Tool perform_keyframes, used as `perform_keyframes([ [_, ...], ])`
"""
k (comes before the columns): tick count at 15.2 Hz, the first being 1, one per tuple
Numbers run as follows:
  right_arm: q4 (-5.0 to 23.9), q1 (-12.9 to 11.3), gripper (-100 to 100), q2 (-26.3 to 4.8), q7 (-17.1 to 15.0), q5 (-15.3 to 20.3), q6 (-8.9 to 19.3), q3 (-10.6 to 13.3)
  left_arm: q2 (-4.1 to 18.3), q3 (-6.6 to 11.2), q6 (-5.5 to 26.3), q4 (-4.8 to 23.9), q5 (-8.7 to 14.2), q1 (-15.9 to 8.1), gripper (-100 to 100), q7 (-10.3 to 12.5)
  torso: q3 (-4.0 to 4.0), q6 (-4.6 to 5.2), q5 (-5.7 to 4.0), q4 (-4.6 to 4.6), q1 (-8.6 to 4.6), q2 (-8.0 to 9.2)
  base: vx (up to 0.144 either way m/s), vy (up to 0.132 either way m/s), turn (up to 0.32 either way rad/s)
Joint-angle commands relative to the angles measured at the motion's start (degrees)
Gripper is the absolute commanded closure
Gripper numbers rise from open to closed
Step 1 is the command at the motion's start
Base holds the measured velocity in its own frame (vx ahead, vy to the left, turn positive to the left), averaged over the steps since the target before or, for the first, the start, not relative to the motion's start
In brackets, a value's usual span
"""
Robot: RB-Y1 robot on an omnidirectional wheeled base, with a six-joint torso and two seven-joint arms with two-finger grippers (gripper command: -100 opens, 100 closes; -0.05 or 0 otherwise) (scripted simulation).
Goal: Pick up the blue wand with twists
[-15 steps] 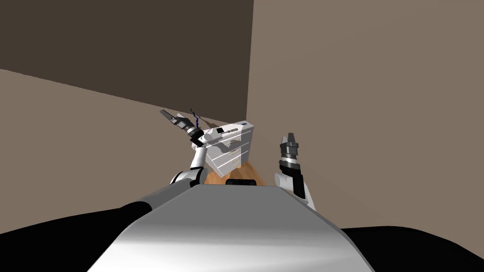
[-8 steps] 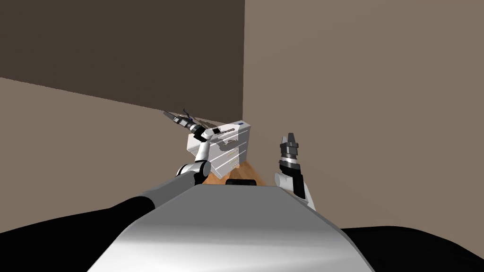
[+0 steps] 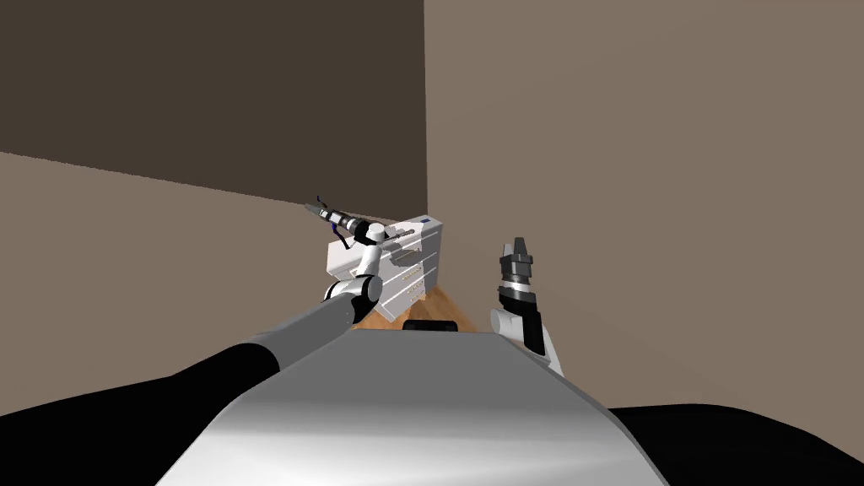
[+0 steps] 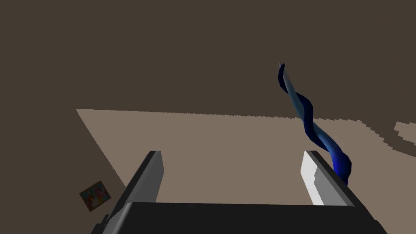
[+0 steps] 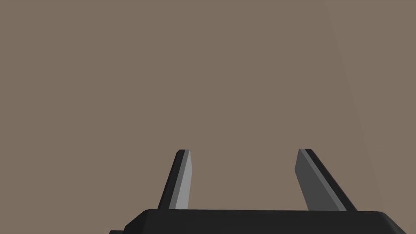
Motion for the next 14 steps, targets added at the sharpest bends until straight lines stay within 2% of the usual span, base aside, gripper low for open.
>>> perform_keyframes([
  [1,0.0,0.0,0,0.0,0.0,0.0,0.0,0.0,-0.8,1.04,-1.0,2.0,2.6,-2.3,-100,-2.5,0.0,0.0,0.0,0.0,0.0,0.0,-0.019,0.035,-0.076],
  [2,0.0,0.0,0,0.0,0.0,0.0,0.0,0.0,-0.8,1.04,-1.0,2.0,2.6,-2.3,-100,-2.5,0.01,0.0,0.0,0.0,0.02,0.01,-0.021,0.03,-0.07],
  [4,0.0,0.0,0,0.0,0.0,0.0,0.0,0.0,-1.7,2.41,-2.4,5.2,5.8,-5.3,-100,-5.0,0.02,0.01,0.0,0.01,0.02,0.03,-0.024,0.04,-0.097],
  [5,0.0,0.0,0,0.0,0.0,0.0,0.0,0.0,-1.7,2.41,-2.4,5.3,5.8,-5.3,-100,-5.0,0.02,0.01,0.01,0.01,0.05,0.04,-0.031,0.054,-0.077],
  [9,0.0,0.0,0,0.0,0.0,0.0,0.0,0.0,-3.0,4.49,-4.4,10.0,10.3,-9.1,-100,-8.6,0.09,-0.01,0.05,0.03,0.21,0.16,-0.051,0.077,-0.066],
  [11,0.0,0.0,0,0.0,0.0,0.0,0.0,0.0,-3.5,5.13,-5.0,11.3,11.5,-10.1,-100,-9.6,0.09,-0.03,0.06,0.04,0.26,0.14,-0.039,0.082,-0.032],
  [12,0.0,0.0,0,0.0,0.0,0.0,0.0,0.0,-3.3,4.67,-4.6,10.3,10.7,-9.3,-100,-8.8,0.08,-0.03,0.06,0.03,0.25,0.13,-0.024,0.042,-0.016],
  [13,0.0,0.0,0,0.0,0.0,0.0,0.0,0.0,-3.3,4.75,-4.7,10.4,10.8,-9.4,-100,-9.0,0.06,-0.04,0.05,0.03,0.17,0.1,-0.009,0.016,-0.003],
  [14,0.0,0.0,0,0.0,0.0,0.0,0.0,0.0,-3.3,4.75,-4.7,10.4,10.8,-9.4,100,-9.0,0.03,-0.04,0.03,0.02,0.08,0.05,-0.004,0.008,0.0],
])
